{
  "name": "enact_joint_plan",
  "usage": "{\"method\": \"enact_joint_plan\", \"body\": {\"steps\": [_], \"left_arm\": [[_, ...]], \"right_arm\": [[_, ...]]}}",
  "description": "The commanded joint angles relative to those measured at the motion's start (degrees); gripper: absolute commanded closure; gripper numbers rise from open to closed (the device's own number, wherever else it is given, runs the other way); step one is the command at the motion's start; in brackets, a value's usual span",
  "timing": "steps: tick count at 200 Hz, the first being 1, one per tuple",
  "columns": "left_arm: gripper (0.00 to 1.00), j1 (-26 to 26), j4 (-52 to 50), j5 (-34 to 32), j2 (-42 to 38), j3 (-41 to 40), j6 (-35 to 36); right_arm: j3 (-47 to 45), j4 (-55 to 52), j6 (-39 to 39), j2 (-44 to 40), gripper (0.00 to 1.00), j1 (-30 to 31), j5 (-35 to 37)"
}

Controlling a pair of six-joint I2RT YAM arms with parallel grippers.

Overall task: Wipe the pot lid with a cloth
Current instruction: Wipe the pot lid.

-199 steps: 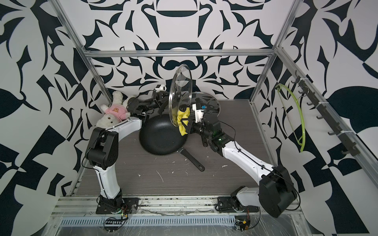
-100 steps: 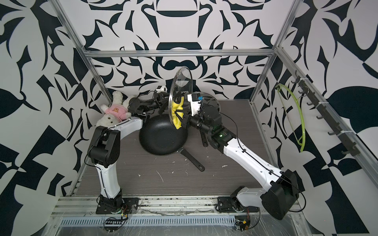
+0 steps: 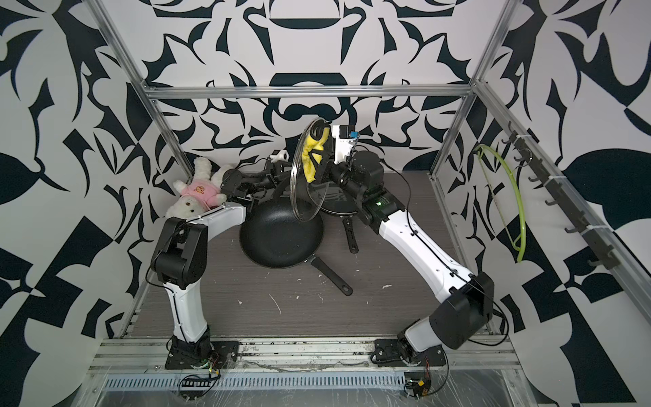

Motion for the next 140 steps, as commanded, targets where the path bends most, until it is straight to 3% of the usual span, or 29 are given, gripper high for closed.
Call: {"method": "enact_joint_plan", "body": {"steps": [1, 89, 140], "left_arm": [[1.00, -0.6, 7.1, -1.0, -4.1, 0.9, -1.9], [1.00, -1.0, 7.2, -1.5, -7.3, 1.2, -2.8], [1.00, -1.0, 7.2, -2.9, -7.5, 1.9, -2.9]], "right_arm": [[3.2, 2.8, 1.6, 2.0, 1.00, -2.6, -1.5], [-6.5, 4.6, 3.7, 5.6, 1.00, -7.2, -3.8], [-16.4, 6.8, 4.9, 1.2, 1.00, -7.0, -9.9]]}}
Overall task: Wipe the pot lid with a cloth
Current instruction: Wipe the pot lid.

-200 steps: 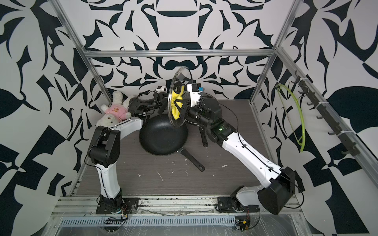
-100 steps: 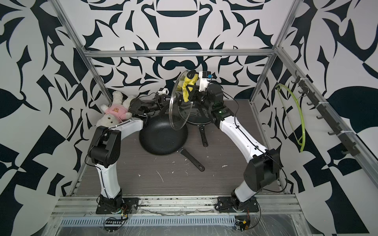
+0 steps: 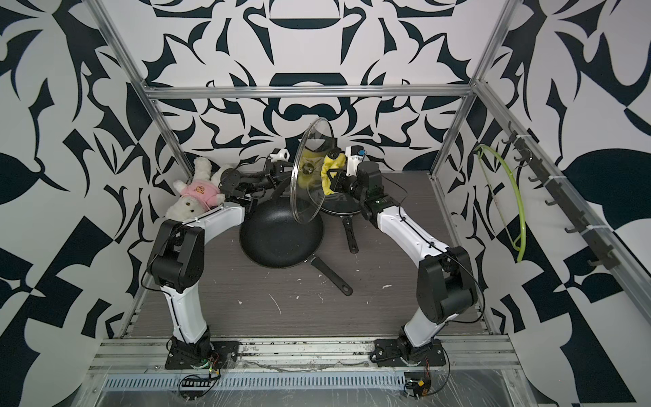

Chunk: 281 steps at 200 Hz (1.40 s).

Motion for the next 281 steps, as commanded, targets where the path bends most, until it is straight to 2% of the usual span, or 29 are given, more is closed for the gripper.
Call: {"method": "enact_joint_plan", "body": {"steps": [1, 58, 115, 134, 176, 199, 247, 281], "left_arm": [[1.00, -0.5, 7.6, -4.0, -5.1, 2.0, -3.2], [1.00, -0.5, 7.6, -7.5, -3.7, 3.0, -3.5], [1.00, -0.5, 7.6, -8.7, -1.9, 4.9, -2.6], [1.00, -0.4, 7.6, -9.5, -1.2, 5.0, -0.9], [1.00, -0.3, 7.6, -12.3, -0.7, 5.3, 1.2], [1.00, -0.2, 5.6, -13.1, -0.8, 5.9, 3.4], [1.00, -0.2, -7.0, -15.2, -6.8, 1.6, 18.7], [1.00, -0.2, -7.9, -21.0, -9.1, -2.5, 24.7]], "right_arm": [[-3.8, 4.6, 1.1, -4.9, 1.00, 0.5, -5.1], [-12.1, 4.7, 1.0, -12.5, 1.00, 3.9, -11.9], [-14.2, 4.0, 0.3, -21.2, 1.00, 9.7, -11.9], [-14.2, 3.7, 0.4, -24.5, 1.00, 9.8, -9.2], [-14.2, -4.1, -4.0, -33.3, 1.00, 9.7, 6.5], [-14.7, -7.6, -6.3, -37.4, 1.00, 9.7, 11.9], [-14.4, -12.8, -8.4, -41.1, 1.00, 9.8, 14.4], [-14.4, -15.4, -8.5, -44.1, 1.00, 9.7, 15.1]]}}
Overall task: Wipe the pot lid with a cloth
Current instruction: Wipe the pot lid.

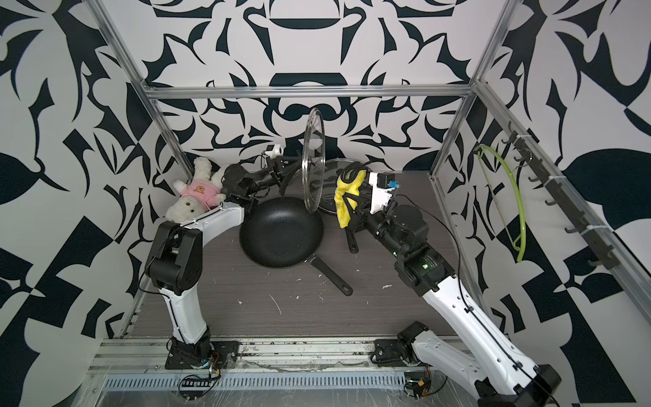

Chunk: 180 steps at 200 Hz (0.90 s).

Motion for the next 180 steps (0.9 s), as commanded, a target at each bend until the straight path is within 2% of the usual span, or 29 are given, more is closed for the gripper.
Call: {"method": "enact_joint_plan", "body": {"steps": [1, 48, 69, 93, 126, 142, 180], "left_arm": [[1.00, 0.1, 4.6, -8.5, -6.9, -1.2, 8.0], [1.00, -0.3, 1.1, -18.4, -10.3, -7.1, 17.6], [1.00, -0.5, -3.9, -20.3, -11.9, -6.9, 22.8], [1.00, -2.4, -15.4, -23.6, -15.5, -5.6, 33.8], [1.00, -7.4, -29.1, -35.3, -21.2, -5.0, 49.5], [1.00, -10.4, -32.1, -40.5, -22.5, -5.0, 54.8], [1.00, -14.0, -32.2, -46.1, -23.5, -5.7, 57.6]], "right_arm": [[0.4, -0.7, -1.4, -3.2, 1.00, -0.1, 2.0], [1.0, -3.0, -0.9, -5.3, 1.00, 0.1, 1.1], [2.4, -3.8, -2.1, -4.8, 1.00, 0.6, 0.8], [4.8, -5.7, -4.4, -3.3, 1.00, 1.5, 1.2], [8.4, -6.8, -7.4, 0.6, 1.00, 2.9, 3.5], [10.5, -7.6, -9.1, 3.3, 1.00, 3.7, 5.2], [13.8, -9.3, -12.0, 9.9, 1.00, 5.6, 10.8]]}}
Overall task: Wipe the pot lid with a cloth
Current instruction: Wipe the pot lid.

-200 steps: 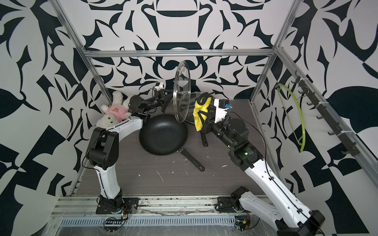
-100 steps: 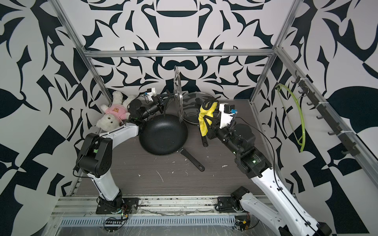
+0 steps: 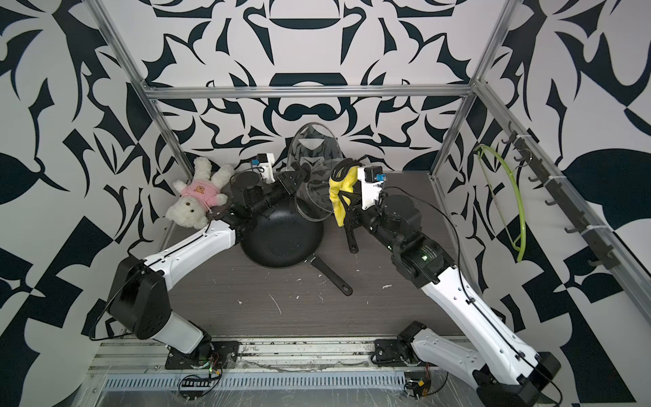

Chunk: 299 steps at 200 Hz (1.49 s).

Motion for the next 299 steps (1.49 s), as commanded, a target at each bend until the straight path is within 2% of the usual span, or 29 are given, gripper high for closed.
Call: {"method": "enact_joint_plan", "body": {"steps": [1, 55, 114, 152, 193, 225, 260, 272, 299], "left_arm": [[1.00, -1.3, 6.1, -7.3, -3.9, 3.1, 6.2], [1.00, -5.6, 7.1, -13.8, -4.2, 2.7, 7.8], [1.00, -8.3, 5.3, -15.1, -3.9, 4.4, 8.9], [1.00, -10.2, 6.1, -15.9, -4.5, 4.6, 16.5], [1.00, -10.5, 12.7, -12.5, -5.3, 2.2, 23.7], [1.00, -10.5, 20.1, -6.9, -5.6, -0.9, 34.4], [1.00, -10.9, 32.9, 4.4, -5.5, -7.1, 56.0], [1.00, -10.9, 32.6, 4.9, -5.9, -7.7, 61.3], [1.00, -11.4, 24.4, 6.3, -7.5, -6.9, 71.8]], "right_arm": [[3.8, -0.4, -3.5, 3.1, 1.00, 1.2, 5.2], [7.1, -3.7, -6.9, 8.1, 1.00, 5.2, 18.6], [10.2, -6.2, -9.3, 12.1, 1.00, 5.4, 22.0], [12.8, -7.7, -12.6, 13.8, 1.00, 5.4, 26.0], [15.0, -7.9, -15.6, 14.4, 1.00, 5.4, 28.1], [18.7, -9.8, -17.9, 16.7, 1.00, 5.2, 28.9], [22.9, -11.6, -19.6, 19.3, 1.00, 5.2, 27.6], [24.6, -12.7, -20.4, 20.3, 1.00, 5.2, 26.8], [30.4, -18.6, -22.8, 24.4, 1.00, 5.2, 23.8]]}}
